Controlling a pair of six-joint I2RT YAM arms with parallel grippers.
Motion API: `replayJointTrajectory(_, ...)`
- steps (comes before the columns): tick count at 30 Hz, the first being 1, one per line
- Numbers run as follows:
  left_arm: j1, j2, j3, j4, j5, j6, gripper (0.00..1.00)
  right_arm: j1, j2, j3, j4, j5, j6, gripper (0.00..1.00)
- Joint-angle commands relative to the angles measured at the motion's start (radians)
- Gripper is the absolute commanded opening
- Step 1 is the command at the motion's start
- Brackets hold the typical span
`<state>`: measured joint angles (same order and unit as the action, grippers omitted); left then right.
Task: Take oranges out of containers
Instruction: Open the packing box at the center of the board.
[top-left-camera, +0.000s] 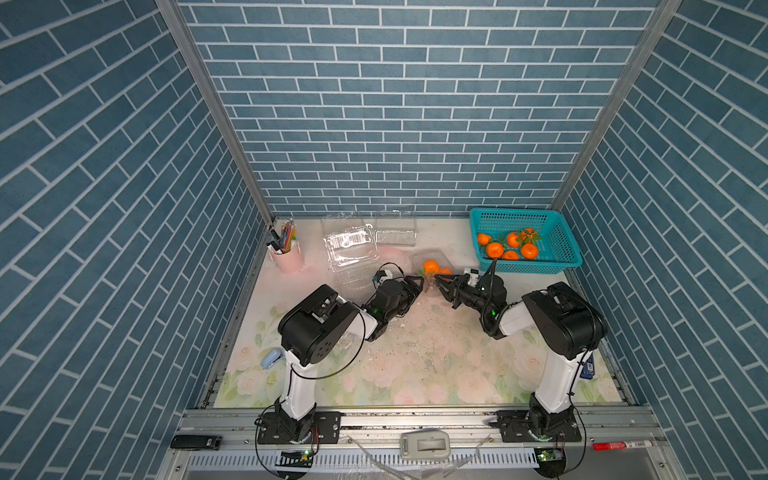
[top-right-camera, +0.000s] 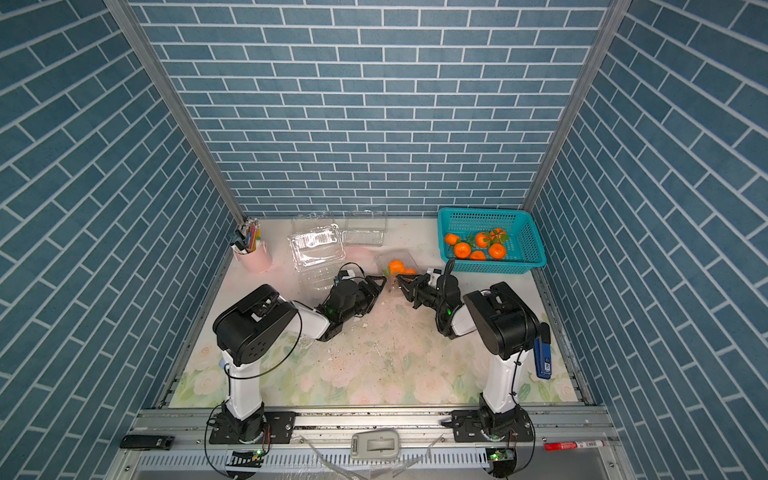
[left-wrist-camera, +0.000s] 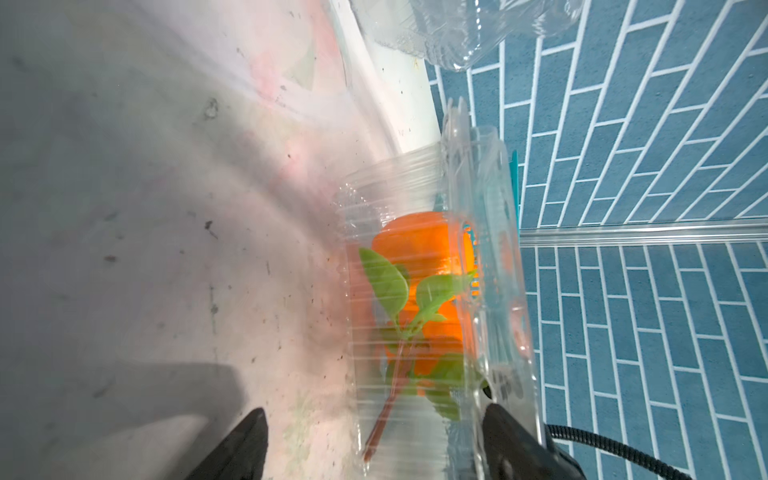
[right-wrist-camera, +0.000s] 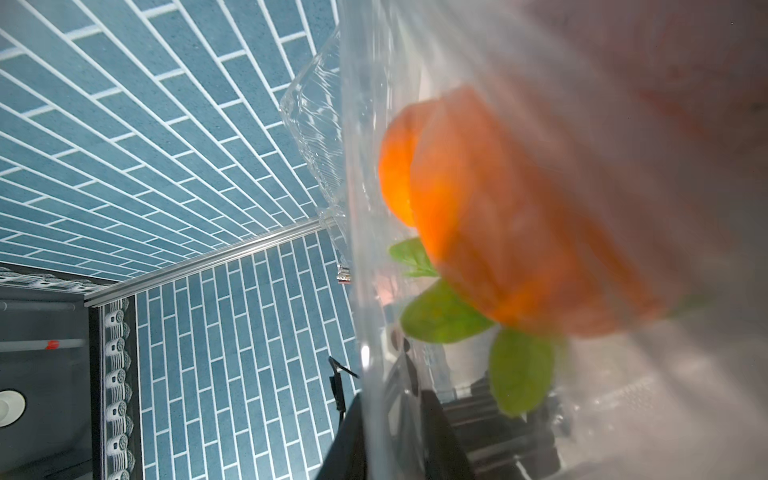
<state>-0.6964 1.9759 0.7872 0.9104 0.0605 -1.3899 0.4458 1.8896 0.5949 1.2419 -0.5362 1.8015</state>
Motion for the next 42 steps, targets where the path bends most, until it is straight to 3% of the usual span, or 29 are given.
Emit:
replayJointTrajectory(1, -0.046, 0.012, 0.013, -0.016, 0.080, 0.025, 0.82, 0.039, 0.008, 0.037, 0.052, -0.039, 0.033, 0.25)
replayJointTrajectory(10, -0.056, 0.011, 0.011, -0.033, 0.076, 0.023, 0.82, 0.042, 0.034, 0.036, 0.152, 0.005, 0.107, 0.25)
replayJointTrajectory(30, -0.088, 0.019, -0.005, -0.077, 0.052, 0.006, 0.81, 0.054, -0.006, 0.055, 0.151, 0.084, 0.138, 0.25)
replayJointTrajectory(42, -0.081, -0.012, -0.038, -0.088, 0.036, 0.001, 0.80, 0.049, -0.011, 0.051, 0.143, 0.070, 0.128, 0.26)
